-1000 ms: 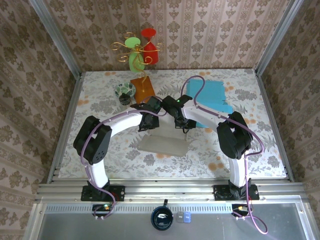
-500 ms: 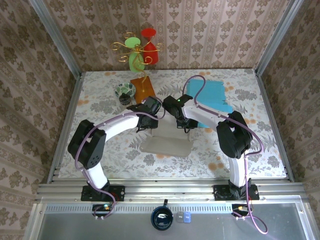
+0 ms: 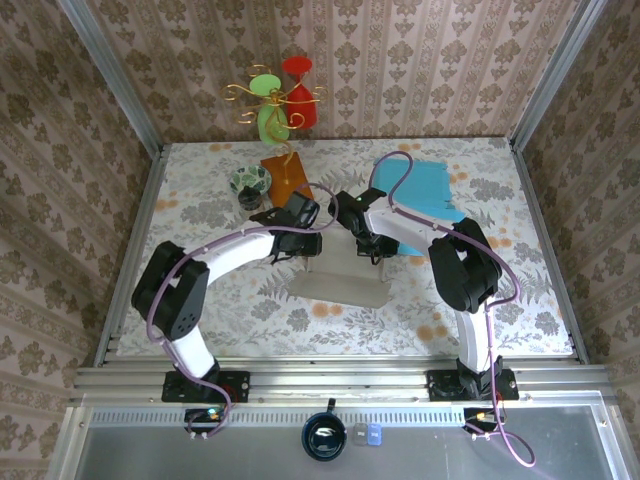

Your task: Fold the paper box

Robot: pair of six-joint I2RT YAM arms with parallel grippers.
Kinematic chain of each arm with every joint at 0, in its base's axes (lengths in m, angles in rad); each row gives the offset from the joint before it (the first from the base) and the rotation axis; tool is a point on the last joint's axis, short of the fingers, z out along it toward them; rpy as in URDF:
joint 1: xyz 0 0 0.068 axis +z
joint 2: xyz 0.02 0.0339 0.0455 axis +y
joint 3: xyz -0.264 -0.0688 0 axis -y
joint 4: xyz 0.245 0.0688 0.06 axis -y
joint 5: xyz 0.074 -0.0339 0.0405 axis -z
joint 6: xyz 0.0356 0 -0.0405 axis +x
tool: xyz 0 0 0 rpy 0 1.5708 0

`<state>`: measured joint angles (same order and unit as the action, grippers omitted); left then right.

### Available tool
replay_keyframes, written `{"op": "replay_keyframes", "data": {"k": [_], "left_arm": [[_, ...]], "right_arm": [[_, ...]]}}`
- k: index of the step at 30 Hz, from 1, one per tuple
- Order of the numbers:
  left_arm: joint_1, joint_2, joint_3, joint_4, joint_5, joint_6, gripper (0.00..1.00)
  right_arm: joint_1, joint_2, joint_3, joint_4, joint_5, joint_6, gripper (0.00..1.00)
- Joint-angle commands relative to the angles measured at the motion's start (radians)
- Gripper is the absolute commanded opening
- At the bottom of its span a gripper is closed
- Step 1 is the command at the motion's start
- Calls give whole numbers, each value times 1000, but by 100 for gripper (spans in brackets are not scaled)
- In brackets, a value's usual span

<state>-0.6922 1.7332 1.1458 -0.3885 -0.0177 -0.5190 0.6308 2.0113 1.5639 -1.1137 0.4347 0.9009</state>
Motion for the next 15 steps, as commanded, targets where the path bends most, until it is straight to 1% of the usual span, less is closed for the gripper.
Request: {"op": "replay_keyframes", "data": {"k": [1,5,7,10,15], "left_arm": [[5,42,36,-2,6,30,37],[4,74,56,-2,-4,45,34],[4,86,61,-6,-19,48,30],[-1,93,61,-5,-37,57,20],[-27,95,41,-13,-87,60,15]], "right_arm": [[1,9,-7,-37,40,10,0],[0,8,-8,-37,40,9,0],[0,7,-10,-36,38,9,0],[-2,7,-7,-37,38,8,0],[-5,8,-10,-35,34,9,0]]}}
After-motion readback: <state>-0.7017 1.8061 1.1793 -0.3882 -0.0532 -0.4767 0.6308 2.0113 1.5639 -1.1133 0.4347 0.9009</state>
